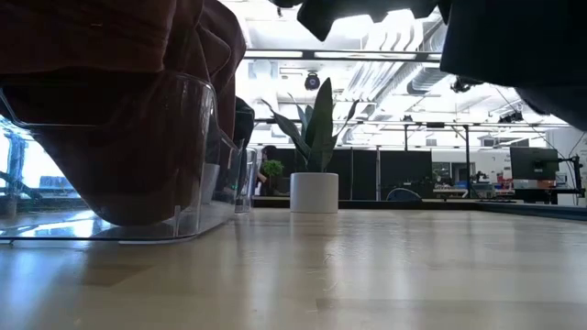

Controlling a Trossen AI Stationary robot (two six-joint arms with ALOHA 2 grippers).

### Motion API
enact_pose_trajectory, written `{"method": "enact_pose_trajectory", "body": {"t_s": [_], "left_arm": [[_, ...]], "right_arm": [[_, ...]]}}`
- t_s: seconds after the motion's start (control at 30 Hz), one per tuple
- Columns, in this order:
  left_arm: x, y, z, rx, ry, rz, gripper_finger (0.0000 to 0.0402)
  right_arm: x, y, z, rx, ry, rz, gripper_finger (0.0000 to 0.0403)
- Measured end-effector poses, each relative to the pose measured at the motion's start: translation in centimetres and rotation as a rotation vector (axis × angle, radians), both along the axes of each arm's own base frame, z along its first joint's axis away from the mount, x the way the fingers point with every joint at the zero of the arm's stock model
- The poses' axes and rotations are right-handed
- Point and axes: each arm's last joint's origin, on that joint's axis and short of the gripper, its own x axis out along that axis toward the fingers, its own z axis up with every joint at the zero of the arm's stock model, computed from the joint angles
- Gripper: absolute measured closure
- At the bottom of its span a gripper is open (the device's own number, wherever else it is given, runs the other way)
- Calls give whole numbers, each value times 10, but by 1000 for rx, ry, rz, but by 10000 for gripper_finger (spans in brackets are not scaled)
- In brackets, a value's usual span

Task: Pick & Place hat
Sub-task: Put the blue cap into the top transparent bin

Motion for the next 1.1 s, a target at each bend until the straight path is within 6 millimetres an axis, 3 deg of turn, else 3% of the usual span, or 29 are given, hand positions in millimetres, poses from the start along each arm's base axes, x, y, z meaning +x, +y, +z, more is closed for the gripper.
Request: {"method": "enact_pose_trajectory", "body": {"t_s": [0.23,0.4,0.53,0.7,0.97,1.1], "left_arm": [[-2,1,-4,32,37,-3,400],[-4,1,-8,45,85,-4,401],[-3,0,-6,29,57,-23,401],[-1,-3,7,-50,-65,-137,401],[0,-5,21,-99,-222,-214,401],[1,-5,28,-104,-311,-218,393]], "right_arm": [[20,10,-16,105,52,251,93],[24,29,-15,260,3,506,107],[24,39,-6,346,-63,575,131],[21,46,3,394,-124,569,198],[18,50,12,393,-276,595,380],[18,51,8,359,-278,594,382]]}}
